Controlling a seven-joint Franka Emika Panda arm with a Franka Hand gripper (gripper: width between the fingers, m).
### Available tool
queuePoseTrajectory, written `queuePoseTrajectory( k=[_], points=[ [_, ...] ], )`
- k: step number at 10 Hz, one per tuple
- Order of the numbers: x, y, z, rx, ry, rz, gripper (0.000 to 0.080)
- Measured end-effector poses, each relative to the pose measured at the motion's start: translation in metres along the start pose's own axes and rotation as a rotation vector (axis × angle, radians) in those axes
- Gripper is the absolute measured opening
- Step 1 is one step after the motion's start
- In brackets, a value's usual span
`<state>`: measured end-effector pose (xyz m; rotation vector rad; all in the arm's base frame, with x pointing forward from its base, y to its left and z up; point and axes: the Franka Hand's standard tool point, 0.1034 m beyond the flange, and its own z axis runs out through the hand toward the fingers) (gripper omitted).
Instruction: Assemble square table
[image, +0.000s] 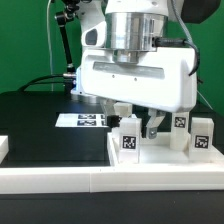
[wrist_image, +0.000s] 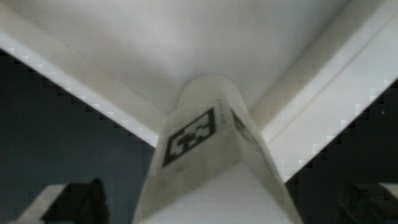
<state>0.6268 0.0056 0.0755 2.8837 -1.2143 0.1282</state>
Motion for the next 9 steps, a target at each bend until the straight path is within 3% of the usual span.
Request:
queuePoseTrajectory(
  k=[7,9],
  points=[
    [0.0026,0.0018,-0.0008,-0.007,0.005,-0.434,0.0649],
    [0.0039,0.0032,-0.0005,-0.008,0.005,-0.464,0.0390]
  ],
)
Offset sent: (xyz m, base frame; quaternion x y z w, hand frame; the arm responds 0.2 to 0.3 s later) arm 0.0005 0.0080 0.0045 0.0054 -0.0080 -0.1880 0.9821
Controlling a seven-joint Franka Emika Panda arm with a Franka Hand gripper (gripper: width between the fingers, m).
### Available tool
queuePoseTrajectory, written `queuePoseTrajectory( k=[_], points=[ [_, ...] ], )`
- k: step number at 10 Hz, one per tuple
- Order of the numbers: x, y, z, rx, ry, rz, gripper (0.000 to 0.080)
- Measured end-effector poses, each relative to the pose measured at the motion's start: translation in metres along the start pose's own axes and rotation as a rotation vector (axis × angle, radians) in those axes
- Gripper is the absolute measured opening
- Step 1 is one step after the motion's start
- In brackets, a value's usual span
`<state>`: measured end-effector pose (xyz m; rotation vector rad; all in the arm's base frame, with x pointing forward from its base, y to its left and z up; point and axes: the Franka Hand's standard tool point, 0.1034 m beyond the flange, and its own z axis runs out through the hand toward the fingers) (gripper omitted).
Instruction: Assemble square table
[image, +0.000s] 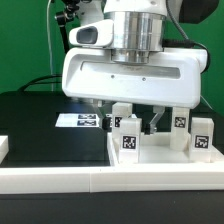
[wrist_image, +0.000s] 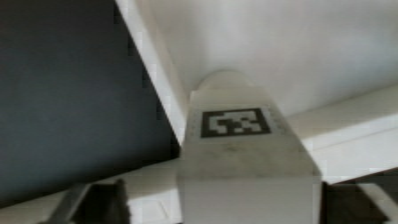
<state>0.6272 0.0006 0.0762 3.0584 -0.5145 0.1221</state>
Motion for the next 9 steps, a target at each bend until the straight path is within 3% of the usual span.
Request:
queuePoseTrajectory(
  k=[1,2,5,9],
  points=[
    [0.0000,0.0000,0.0000,0.000,0.000,0.000,0.0390],
    [-0.0005,0.0001,0.0002,0.000,-0.001,-0.001,0.0291],
    [-0.0005,0.0003,0.0002,-0.001,-0.002,0.003,0.0291],
    [-0.0029,0.0086,0.0001,-0.011,-0.017,0.253,0.0301]
  ],
)
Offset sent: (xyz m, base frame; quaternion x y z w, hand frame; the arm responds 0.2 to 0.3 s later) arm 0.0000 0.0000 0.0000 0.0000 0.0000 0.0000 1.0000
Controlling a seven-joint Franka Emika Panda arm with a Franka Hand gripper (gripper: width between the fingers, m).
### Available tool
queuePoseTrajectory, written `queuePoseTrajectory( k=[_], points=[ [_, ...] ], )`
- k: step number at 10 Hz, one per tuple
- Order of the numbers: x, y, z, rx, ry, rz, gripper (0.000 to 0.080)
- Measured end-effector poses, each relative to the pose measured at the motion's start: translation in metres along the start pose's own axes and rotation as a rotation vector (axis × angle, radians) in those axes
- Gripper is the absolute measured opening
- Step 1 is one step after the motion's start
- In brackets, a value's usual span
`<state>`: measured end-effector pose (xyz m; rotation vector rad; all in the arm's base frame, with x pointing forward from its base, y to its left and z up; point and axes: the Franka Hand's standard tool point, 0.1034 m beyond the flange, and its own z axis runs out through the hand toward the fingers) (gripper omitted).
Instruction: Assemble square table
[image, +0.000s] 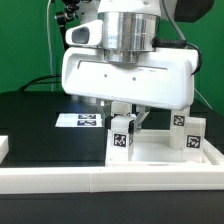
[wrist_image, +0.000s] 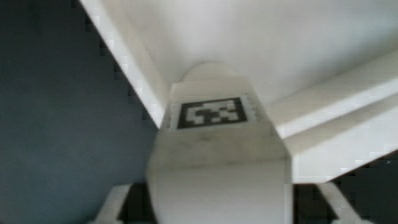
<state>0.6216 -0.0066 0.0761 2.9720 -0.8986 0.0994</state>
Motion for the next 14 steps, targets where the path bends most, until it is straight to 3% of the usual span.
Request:
queuePoseTrajectory(
  k=[3,4,5,6,7,14],
  points=[
    [0.001,0.002,0.000,-0.005,0.005,0.080,0.0310],
    [0.001,0.001,0.000,-0.005,0.005,0.080,0.0439],
    [-0.001,-0.002,-0.004,-0.003,0.000,0.107,0.0439],
    [-0.005,-0.007,-0.010,0.006,-0.004,0.133,0.0567],
    [-0.011,-0.008,-0.017,0.016,-0.007,0.166,0.0631],
    [-0.014,-0.008,-0.017,0.014,-0.009,0.172,0.0649]
  ],
)
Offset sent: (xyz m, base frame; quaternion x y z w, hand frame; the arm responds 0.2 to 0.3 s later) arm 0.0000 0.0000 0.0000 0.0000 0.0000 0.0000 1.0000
